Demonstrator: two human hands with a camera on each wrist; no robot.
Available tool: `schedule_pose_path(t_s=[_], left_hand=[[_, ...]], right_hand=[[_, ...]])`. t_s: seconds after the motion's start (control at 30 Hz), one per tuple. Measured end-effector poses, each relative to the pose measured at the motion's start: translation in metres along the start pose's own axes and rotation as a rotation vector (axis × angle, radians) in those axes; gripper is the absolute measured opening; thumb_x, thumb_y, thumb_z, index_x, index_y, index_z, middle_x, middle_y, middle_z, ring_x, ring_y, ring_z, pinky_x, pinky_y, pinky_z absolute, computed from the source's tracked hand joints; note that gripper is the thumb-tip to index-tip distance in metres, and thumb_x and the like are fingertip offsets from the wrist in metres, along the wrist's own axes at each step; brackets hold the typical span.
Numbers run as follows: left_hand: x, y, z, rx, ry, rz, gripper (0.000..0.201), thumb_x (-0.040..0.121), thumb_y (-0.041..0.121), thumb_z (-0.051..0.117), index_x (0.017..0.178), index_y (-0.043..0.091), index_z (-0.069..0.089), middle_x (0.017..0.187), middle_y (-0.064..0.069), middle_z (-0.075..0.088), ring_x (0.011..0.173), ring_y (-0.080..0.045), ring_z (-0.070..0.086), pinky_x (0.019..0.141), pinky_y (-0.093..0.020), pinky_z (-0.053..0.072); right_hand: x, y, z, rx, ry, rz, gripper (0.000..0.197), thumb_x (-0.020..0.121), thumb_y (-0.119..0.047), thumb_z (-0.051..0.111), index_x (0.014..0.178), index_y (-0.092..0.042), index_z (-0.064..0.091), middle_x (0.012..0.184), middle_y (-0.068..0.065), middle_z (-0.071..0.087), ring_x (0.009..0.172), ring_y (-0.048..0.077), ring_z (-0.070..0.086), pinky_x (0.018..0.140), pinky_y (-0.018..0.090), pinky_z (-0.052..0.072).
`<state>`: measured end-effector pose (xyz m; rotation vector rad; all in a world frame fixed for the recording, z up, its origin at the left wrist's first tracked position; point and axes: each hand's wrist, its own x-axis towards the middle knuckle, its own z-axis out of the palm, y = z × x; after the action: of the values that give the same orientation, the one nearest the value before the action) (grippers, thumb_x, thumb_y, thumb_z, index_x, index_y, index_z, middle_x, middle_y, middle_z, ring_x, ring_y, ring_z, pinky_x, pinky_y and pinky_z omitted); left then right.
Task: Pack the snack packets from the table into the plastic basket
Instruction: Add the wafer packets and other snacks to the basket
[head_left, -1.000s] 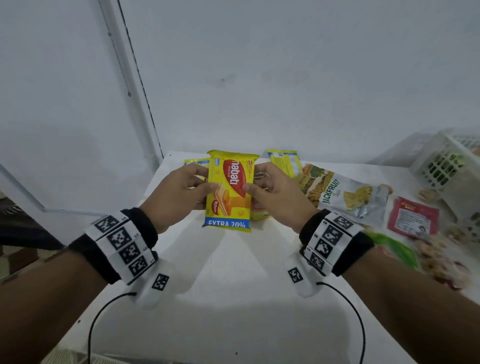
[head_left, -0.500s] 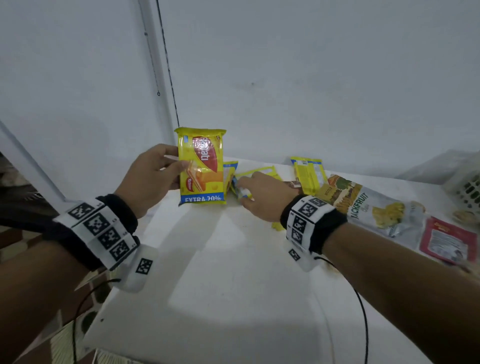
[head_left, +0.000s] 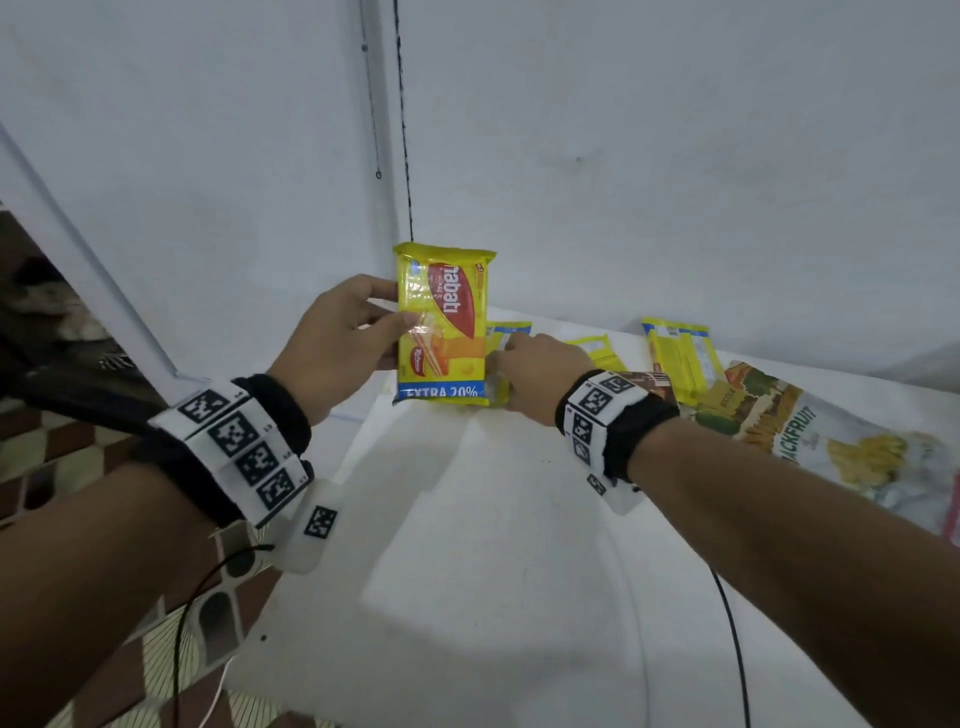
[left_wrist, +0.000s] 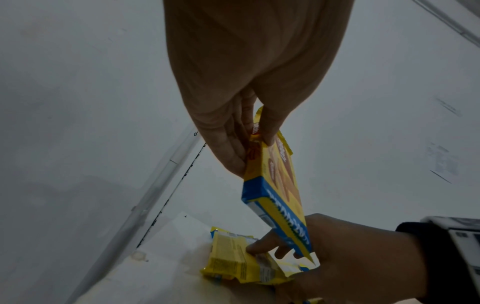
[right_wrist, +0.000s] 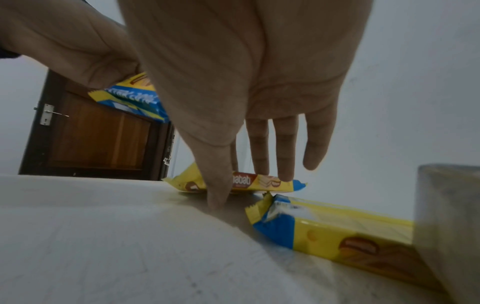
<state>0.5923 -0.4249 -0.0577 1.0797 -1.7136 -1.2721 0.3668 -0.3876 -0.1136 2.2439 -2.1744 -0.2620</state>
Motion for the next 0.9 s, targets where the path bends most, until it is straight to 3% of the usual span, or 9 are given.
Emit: schedule_pose_path(t_s=[0.13, 0.23, 0.3, 0.37, 0.53, 0.63, 0.67, 0.77, 0.9], left_hand=[[-0.001, 0.002, -0.001, -0.016, -0.007, 0.003, 0.024, 0.098, 0.015, 0.066, 0.120, 0.008, 0.061, 0.096, -0.014, 0.076, 0.081, -0.023, 0.077, 0.073, -0.033, 0.063], [-0.003, 0.007, 0.001, -0.046, -0.007, 0.022, 0.024, 0.097, 0.017, 0.067, 0.120, 0.009, 0.062, 0.095, -0.011, 0.077, 0.082, -0.023, 0.077, 0.073, -0.033, 0.063], [-0.003, 0.013, 0.005, -0.068, -0.004, 0.046, 0.025, 0.097, 0.016, 0.066, 0.120, 0.007, 0.061, 0.096, -0.011, 0.077, 0.083, -0.022, 0.077, 0.071, -0.030, 0.063], [-0.003, 0.019, 0.010, -0.077, -0.007, 0.076, 0.026, 0.098, 0.017, 0.065, 0.121, 0.006, 0.060, 0.098, -0.011, 0.077, 0.085, -0.022, 0.077, 0.072, -0.030, 0.063], [-0.003, 0.035, 0.030, -0.099, -0.051, 0.142, 0.023, 0.099, 0.017, 0.063, 0.119, 0.006, 0.059, 0.099, -0.010, 0.077, 0.086, -0.021, 0.077, 0.069, -0.026, 0.061], [-0.004, 0.042, 0.046, -0.110, -0.090, 0.147, 0.023, 0.099, 0.020, 0.063, 0.119, 0.009, 0.059, 0.101, -0.012, 0.077, 0.088, -0.023, 0.076, 0.071, -0.029, 0.062], [-0.005, 0.043, 0.052, -0.121, -0.108, 0.142, 0.024, 0.099, 0.020, 0.064, 0.119, 0.008, 0.059, 0.102, -0.013, 0.076, 0.089, -0.024, 0.076, 0.073, -0.030, 0.063], [-0.007, 0.046, 0.073, -0.130, -0.168, 0.138, 0.027, 0.098, 0.022, 0.065, 0.122, 0.010, 0.060, 0.104, -0.012, 0.076, 0.091, -0.026, 0.076, 0.076, -0.034, 0.063], [-0.014, 0.048, 0.106, -0.126, -0.243, 0.141, 0.024, 0.099, 0.020, 0.065, 0.120, 0.011, 0.061, 0.102, -0.011, 0.077, 0.089, -0.026, 0.076, 0.076, -0.035, 0.063]], right_hand=[[-0.001, 0.002, 0.002, 0.015, 0.094, -0.022, 0.033, 0.099, -0.024, 0.049, 0.131, -0.029, 0.058, 0.122, 0.003, 0.054, 0.108, 0.030, 0.057, 0.068, 0.036, 0.037], [-0.008, 0.011, -0.008, 0.062, 0.182, 0.002, 0.035, 0.096, -0.015, 0.054, 0.131, -0.021, 0.054, 0.116, 0.005, 0.056, 0.103, 0.031, 0.058, 0.068, 0.037, 0.042], [-0.016, 0.023, -0.018, 0.181, 0.250, 0.041, 0.034, 0.095, -0.010, 0.057, 0.128, -0.015, 0.053, 0.113, 0.007, 0.057, 0.101, 0.033, 0.060, 0.075, 0.043, 0.050], [-0.028, 0.038, -0.029, 0.355, 0.379, 0.108, 0.025, 0.101, -0.016, 0.050, 0.125, -0.013, 0.055, 0.110, 0.010, 0.059, 0.098, 0.034, 0.059, 0.081, 0.044, 0.049], [-0.063, 0.072, -0.047, 0.659, 0.596, 0.292, 0.022, 0.101, -0.027, 0.050, 0.094, -0.006, 0.047, 0.090, 0.011, 0.059, 0.082, 0.031, 0.056, 0.073, 0.043, 0.045], [-0.089, 0.087, -0.049, 0.840, 0.642, 0.398, 0.021, 0.104, -0.030, 0.049, 0.097, -0.010, 0.044, 0.084, -0.001, 0.057, 0.070, 0.020, 0.055, 0.064, 0.030, 0.045], [-0.099, 0.093, -0.047, 0.885, 0.653, 0.428, 0.021, 0.105, -0.032, 0.048, 0.099, -0.012, 0.045, 0.084, -0.004, 0.058, 0.071, 0.020, 0.057, 0.065, 0.030, 0.048], [-0.128, 0.110, -0.039, 0.994, 0.674, 0.506, 0.023, 0.105, -0.038, 0.050, 0.114, -0.018, 0.052, 0.092, -0.003, 0.065, 0.082, 0.024, 0.069, 0.078, 0.044, 0.058], [-0.165, 0.128, -0.023, 1.003, 0.600, 0.584, 0.020, 0.105, -0.035, 0.053, 0.116, -0.018, 0.053, 0.087, 0.008, 0.070, 0.073, 0.024, 0.072, 0.065, 0.042, 0.057]])
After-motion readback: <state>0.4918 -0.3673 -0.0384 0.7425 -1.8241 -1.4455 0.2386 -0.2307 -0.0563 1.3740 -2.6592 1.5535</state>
